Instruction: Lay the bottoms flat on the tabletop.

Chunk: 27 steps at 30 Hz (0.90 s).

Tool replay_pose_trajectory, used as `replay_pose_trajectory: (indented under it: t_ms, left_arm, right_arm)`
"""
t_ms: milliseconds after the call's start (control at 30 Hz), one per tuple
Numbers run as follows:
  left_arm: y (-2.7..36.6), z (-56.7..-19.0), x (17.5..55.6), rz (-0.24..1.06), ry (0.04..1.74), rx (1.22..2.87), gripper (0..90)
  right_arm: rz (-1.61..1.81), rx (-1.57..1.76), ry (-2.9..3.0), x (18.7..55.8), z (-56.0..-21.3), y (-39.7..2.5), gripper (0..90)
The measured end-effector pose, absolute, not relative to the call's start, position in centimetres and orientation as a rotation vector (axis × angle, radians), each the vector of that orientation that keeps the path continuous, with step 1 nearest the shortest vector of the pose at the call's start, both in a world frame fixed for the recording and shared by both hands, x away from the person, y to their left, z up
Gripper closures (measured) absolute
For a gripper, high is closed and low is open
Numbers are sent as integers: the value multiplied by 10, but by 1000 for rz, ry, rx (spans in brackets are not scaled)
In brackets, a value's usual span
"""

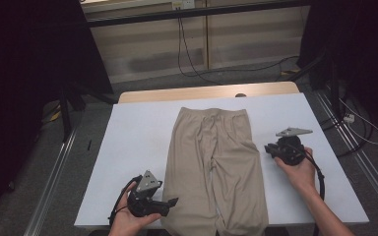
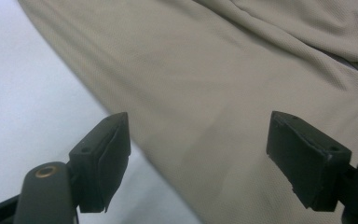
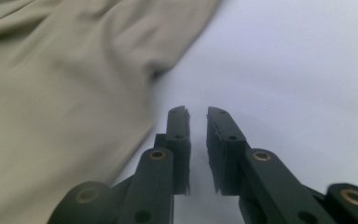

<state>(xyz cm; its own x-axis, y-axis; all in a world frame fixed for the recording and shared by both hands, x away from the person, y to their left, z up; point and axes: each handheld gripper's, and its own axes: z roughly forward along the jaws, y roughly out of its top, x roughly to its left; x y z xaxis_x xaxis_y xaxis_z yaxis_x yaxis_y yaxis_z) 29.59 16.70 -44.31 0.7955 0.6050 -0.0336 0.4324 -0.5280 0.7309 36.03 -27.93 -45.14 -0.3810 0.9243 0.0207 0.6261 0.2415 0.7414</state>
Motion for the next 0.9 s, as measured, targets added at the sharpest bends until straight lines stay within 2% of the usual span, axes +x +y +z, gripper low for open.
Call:
replay_pose_trajectory:
  t_ms: [100,267,433,500,533,567,600,733,800,833,900]
  left_arm:
    - [166,-443,296,287,766,2214,222]
    - [165,-443,297,291,767,2216,222]
    - [165,-447,299,297,791,2253,255]
    - [165,-450,300,304,801,2293,328]
    - [164,-452,301,310,814,2316,363]
    - [164,-453,301,300,821,2321,397]
    - [165,-452,301,301,832,2317,402]
    - [168,-451,302,307,856,2315,533]
    - [171,-449,303,254,873,2308,701]
    - [173,-449,303,212,879,2303,873]
    - [174,-448,301,207,887,2310,900]
  right_arm:
    - [994,1369,2153,328,-448,-274,715]
    - [1071,1257,2265,280,-442,-253,690]
    - [968,1216,2391,252,-455,-232,593]
    - [947,1182,2397,247,-455,-227,630]
    - [933,1162,2401,245,-455,-225,717]
    - [946,1170,2411,244,-455,-225,841]
    - [954,1168,2422,243,-455,-226,897]
    - [943,1185,2421,238,-453,-232,900]
    - [936,1181,2421,236,-453,-234,900]
    - [935,1185,2419,235,-453,-235,900]
    - [934,1197,2412,235,-452,-236,900]
